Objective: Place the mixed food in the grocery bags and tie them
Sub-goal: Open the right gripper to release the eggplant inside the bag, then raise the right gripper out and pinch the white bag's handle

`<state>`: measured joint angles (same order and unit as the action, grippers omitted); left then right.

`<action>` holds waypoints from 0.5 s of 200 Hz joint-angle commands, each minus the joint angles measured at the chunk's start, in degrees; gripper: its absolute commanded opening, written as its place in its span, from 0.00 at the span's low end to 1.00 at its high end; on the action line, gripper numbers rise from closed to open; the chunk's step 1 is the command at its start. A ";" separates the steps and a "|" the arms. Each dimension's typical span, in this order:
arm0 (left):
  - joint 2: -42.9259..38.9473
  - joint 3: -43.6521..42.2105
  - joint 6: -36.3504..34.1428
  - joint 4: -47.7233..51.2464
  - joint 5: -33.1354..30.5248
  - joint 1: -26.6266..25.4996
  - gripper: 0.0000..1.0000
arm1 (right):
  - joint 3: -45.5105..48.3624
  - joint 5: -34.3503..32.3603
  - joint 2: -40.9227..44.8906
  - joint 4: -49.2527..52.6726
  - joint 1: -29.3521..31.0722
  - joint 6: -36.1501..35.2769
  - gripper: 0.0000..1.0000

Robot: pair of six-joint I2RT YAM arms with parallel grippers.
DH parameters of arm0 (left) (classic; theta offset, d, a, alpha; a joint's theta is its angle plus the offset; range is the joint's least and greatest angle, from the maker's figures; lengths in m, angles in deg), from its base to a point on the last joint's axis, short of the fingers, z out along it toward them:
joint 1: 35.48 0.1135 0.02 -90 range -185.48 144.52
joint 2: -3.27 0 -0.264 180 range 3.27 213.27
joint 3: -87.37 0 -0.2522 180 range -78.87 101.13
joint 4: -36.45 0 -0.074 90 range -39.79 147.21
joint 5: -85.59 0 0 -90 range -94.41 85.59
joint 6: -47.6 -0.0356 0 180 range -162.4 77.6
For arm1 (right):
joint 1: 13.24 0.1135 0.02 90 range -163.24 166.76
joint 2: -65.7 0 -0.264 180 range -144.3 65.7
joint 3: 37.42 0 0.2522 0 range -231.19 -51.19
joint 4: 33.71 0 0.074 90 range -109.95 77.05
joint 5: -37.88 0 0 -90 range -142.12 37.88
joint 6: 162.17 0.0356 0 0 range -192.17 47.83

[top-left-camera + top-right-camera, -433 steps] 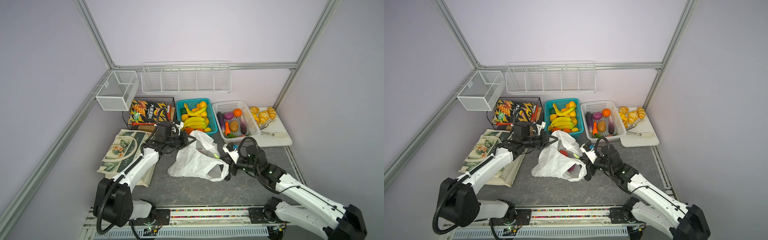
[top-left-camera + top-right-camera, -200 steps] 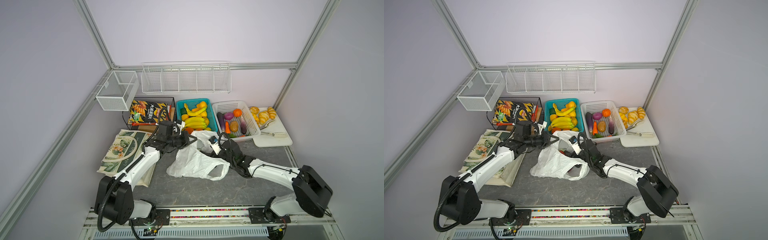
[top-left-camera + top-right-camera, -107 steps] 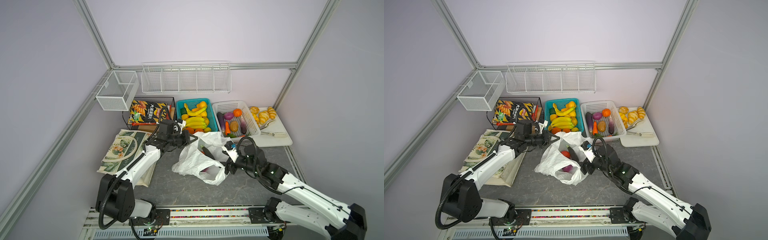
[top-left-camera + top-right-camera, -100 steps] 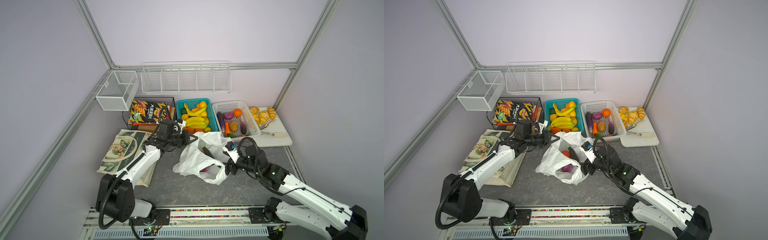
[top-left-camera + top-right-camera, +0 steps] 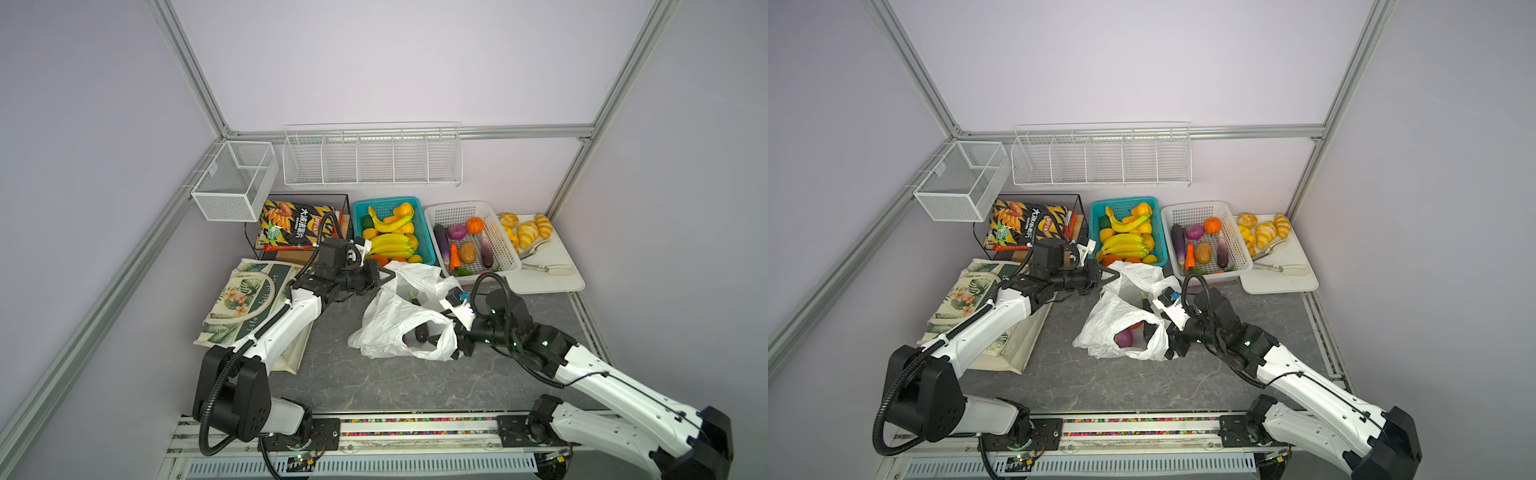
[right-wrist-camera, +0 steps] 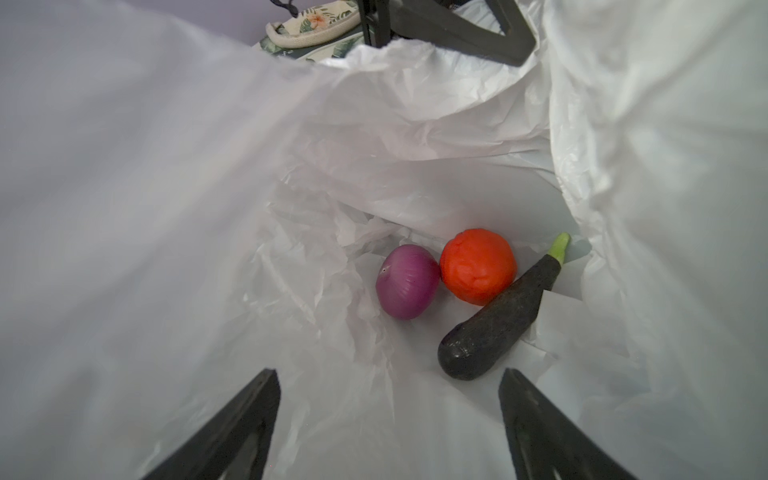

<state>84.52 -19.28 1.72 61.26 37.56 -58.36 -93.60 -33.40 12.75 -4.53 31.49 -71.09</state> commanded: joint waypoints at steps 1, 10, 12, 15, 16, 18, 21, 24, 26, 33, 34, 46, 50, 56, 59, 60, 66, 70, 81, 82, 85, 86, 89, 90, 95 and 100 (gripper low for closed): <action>1.10 2.79 0.76 -1.53 -0.57 0.31 0.00 | 0.41 6.34 2.83 2.82 0.09 2.10 0.86; 1.27 3.06 1.14 -1.94 -0.39 0.31 0.00 | 0.25 8.70 3.19 3.35 0.07 2.75 0.86; 1.28 3.14 1.17 -1.98 -0.40 0.31 0.00 | 0.14 9.21 3.33 3.44 0.07 2.80 0.85; 1.35 3.20 1.21 -2.01 -0.48 0.29 0.00 | 0.09 9.83 3.49 3.62 0.09 2.87 0.85; 1.36 3.23 1.14 -2.00 -0.49 0.29 0.00 | 0.07 10.01 3.57 3.68 0.14 2.96 0.85; 1.38 3.24 1.19 -2.00 -0.53 0.33 0.00 | -0.01 10.44 3.71 3.77 0.08 3.03 0.85; 1.44 3.33 1.22 -2.00 -0.54 0.36 0.00 | -0.11 11.02 4.03 3.89 0.13 3.07 0.85; 1.49 3.34 1.19 -2.00 -0.57 0.29 0.00 | -0.27 11.45 4.33 3.99 0.17 3.13 0.85; 1.51 3.34 1.20 -2.00 -0.58 0.33 0.00 | -0.34 11.74 4.56 4.00 0.11 3.13 0.85; 1.69 3.43 1.15 -2.00 -0.58 0.29 0.00 | -0.59 12.36 5.66 3.96 0.11 3.09 0.85; 1.70 3.43 1.19 -2.00 -0.58 0.33 0.00 | -0.58 12.38 5.84 3.94 0.10 3.11 0.85; 1.97 3.43 1.18 -1.97 -0.43 0.33 0.00 | -1.27 9.65 7.64 4.14 0.10 3.37 0.85; 2.01 3.48 1.13 -1.91 -0.36 0.29 0.00 | -1.72 7.34 8.15 4.63 0.18 3.47 0.84; 2.15 3.43 1.11 -1.91 -0.24 0.35 0.00 | -2.48 2.86 8.73 5.73 0.12 3.55 0.83; 2.11 3.48 1.01 -1.83 -0.23 0.36 0.00 | -3.04 0.48 8.88 6.63 0.17 3.59 0.82; 2.09 3.45 0.99 -1.83 -0.23 0.32 0.00 | -3.16 -0.60 8.90 6.85 0.18 3.63 0.82; 2.26 3.43 0.94 -1.82 -0.21 0.29 0.00 | -4.25 -5.73 8.90 8.92 0.15 3.65 0.80; 2.24 3.36 0.89 -1.80 -0.15 0.29 0.00 | -5.00 -8.53 8.83 10.26 0.10 3.21 0.79; 2.29 3.34 0.87 -1.90 -0.16 0.30 0.00 | -6.46 -14.52 8.84 12.88 0.10 1.55 0.77; 2.26 3.34 0.83 -1.90 -0.20 0.29 0.00 | -6.59 -15.04 8.88 13.06 0.14 1.42 0.77; 2.29 3.34 0.88 -1.91 -0.19 0.29 0.00 | -6.89 -16.64 8.91 13.44 0.16 1.03 0.77; 2.31 3.34 0.88 -1.91 -0.17 0.29 0.00 | -6.98 -17.07 8.96 13.56 0.12 0.90 0.77; 2.33 3.40 0.88 -1.91 -0.14 0.29 0.00 | -7.20 -18.36 9.04 13.95 0.14 0.53 0.76; 2.37 3.41 0.88 -1.95 -0.14 0.33 0.00 | -7.22 -18.67 9.07 14.08 0.12 0.34 0.77; 2.42 3.49 0.86 -1.91 -0.01 0.37 0.00 | -7.50 -20.25 9.22 14.47 0.13 -0.59 0.77; 2.51 3.58 0.87 -1.91 0.11 0.29 0.00 | -7.59 -21.65 9.27 14.75 0.18 -1.52 0.79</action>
<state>86.44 -17.64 2.57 60.37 37.48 -58.36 -99.26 -41.18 21.25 5.15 31.54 -68.88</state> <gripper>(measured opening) 0.047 0.768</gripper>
